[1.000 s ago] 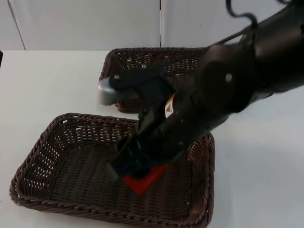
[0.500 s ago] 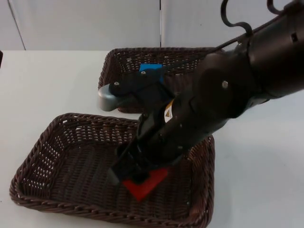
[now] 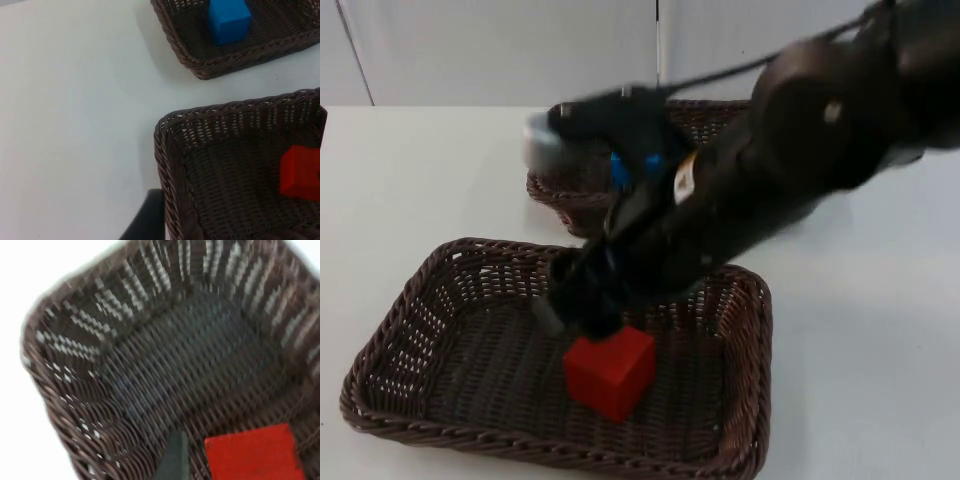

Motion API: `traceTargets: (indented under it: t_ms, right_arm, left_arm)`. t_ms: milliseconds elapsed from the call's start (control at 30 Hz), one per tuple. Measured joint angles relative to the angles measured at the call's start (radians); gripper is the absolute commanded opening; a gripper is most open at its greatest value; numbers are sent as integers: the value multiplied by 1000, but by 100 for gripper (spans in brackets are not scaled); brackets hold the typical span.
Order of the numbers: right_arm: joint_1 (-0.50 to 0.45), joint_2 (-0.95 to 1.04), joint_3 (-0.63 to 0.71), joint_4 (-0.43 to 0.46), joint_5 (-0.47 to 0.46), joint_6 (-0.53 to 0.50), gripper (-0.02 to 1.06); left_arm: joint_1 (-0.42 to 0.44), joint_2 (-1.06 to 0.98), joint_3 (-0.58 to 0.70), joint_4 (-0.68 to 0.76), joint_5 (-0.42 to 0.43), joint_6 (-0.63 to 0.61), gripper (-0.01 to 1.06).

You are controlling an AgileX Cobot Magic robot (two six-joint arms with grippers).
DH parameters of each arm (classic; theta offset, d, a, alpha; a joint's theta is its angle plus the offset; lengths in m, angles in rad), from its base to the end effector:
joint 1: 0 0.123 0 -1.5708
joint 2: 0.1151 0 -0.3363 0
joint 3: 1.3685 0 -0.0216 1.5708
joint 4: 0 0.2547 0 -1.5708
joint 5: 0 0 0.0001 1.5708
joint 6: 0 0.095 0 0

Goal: Pick up one cube with the left hand and place it into the upper basket. Pick up one cube with the right hand and place it into the lower basket.

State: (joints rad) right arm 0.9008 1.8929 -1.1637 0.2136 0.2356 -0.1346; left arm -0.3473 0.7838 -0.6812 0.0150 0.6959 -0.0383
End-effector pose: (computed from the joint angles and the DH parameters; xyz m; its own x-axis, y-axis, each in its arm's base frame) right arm 0.2573 0.3323 0.2197 -0.5331 -0.5551 -0.6385 -0.7656 0.6376 0.0849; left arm 0.1109 -0.0392 0.3418 -0.6225 0.1968 -0.7574 0.3169 0.9483 -0.0140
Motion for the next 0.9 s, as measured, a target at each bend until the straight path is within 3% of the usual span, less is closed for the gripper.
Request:
traceTargets:
  t_ms: [467,900]
  right_arm:
    - [0,-311,0,-24,33,-13,70]
    - [0,-355,0,-46,120,-25,70]
  left_arm:
    - [0,0,0,-2,0,0,90]
    - [0,-2,0,-2,0,0,90]
